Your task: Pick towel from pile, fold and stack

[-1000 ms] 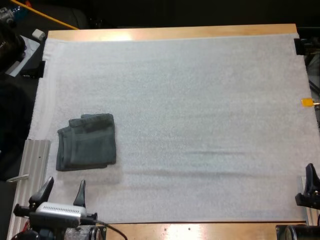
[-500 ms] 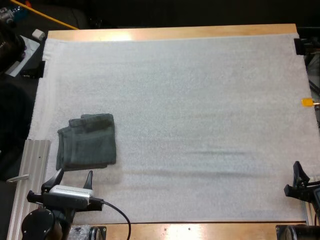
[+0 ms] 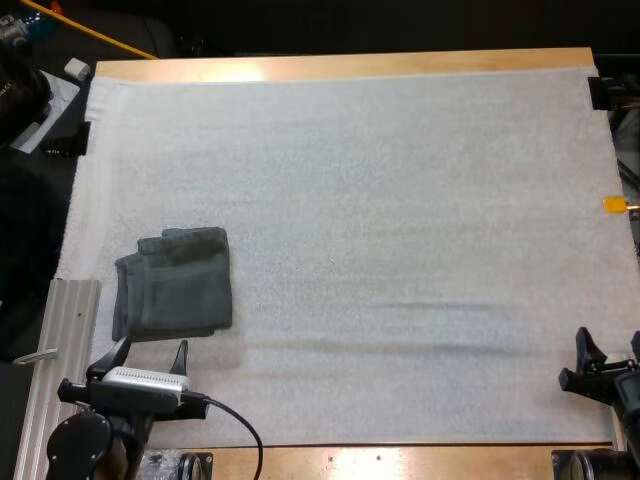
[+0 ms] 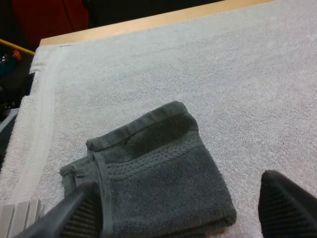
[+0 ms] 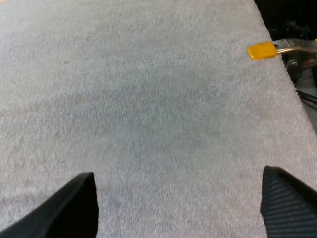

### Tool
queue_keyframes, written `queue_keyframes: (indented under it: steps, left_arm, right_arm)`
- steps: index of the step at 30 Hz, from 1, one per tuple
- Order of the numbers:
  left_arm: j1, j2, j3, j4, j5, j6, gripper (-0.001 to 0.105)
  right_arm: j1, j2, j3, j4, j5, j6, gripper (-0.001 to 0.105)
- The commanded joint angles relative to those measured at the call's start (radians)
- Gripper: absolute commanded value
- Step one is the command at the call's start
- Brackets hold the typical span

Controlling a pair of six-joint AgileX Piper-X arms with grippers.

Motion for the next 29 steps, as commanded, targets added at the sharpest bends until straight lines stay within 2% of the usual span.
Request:
queue_keyframes:
  steps: [1, 29]
  left_arm:
    - [-0.001, -0.134, -0.001, -0.015, -0.007, 0.0, 0.063]
    - [-0.003, -0.134, -0.002, -0.011, -0.002, -0.003, 0.063]
  right_arm:
    - [0.001, -0.043, 0.003, 0.0, 0.002, 0.001, 0.067]
    - [-0.001, -0.043, 0.006, -0.008, 0.001, 0.002, 0.066]
